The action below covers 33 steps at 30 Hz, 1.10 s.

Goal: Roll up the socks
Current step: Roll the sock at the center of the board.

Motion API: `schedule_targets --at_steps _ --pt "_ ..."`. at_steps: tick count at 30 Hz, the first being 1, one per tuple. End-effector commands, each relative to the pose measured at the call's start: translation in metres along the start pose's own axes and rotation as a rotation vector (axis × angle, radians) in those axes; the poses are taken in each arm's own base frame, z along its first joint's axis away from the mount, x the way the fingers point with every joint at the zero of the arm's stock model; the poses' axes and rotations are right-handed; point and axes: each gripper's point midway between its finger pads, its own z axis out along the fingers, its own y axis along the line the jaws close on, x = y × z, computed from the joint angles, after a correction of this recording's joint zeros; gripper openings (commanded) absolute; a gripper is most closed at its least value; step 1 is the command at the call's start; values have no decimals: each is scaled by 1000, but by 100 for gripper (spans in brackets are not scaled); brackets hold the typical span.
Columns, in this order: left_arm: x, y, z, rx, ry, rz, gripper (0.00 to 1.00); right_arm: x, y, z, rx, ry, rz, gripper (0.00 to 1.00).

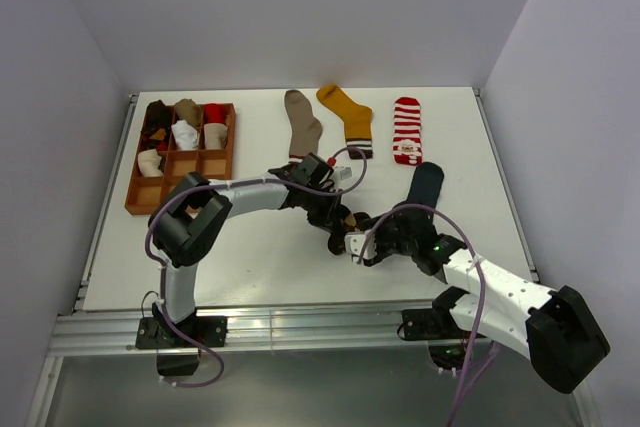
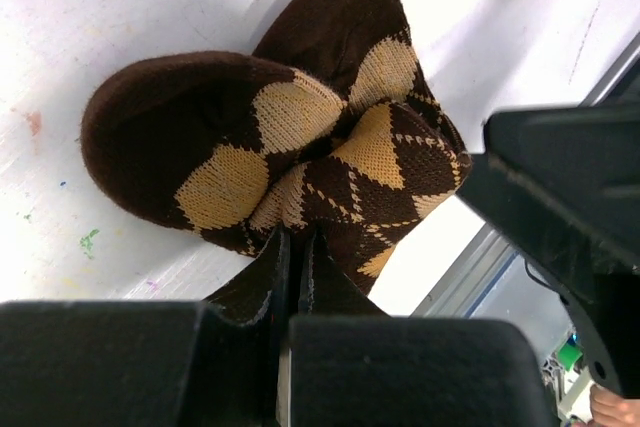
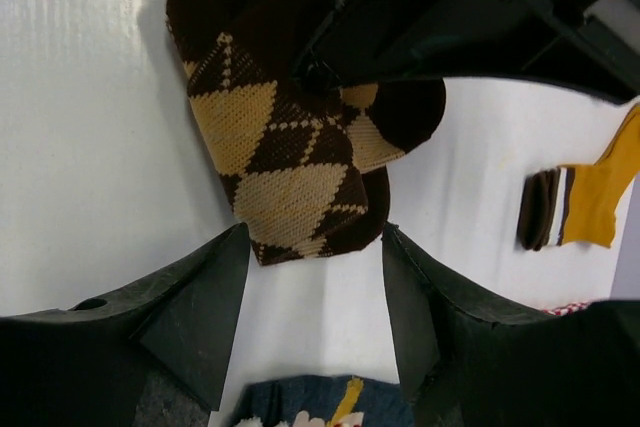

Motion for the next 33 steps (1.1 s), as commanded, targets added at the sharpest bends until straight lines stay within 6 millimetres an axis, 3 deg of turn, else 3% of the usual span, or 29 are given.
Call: schedule_targets --at_steps 1,13,20,33 --pt "27 28 12 -71 107 -13 0 -15 -12 -1 38 -19 -76 63" --pt "29 29 16 -23 174 0 0 -15 9 7 -48 10 -186 64" --pt "34 32 19 -16 209 10 0 -17 7 16 -59 19 -242 64" --pt "32 23 22 36 245 -5 0 -23 5 29 -79 -8 -169 57"
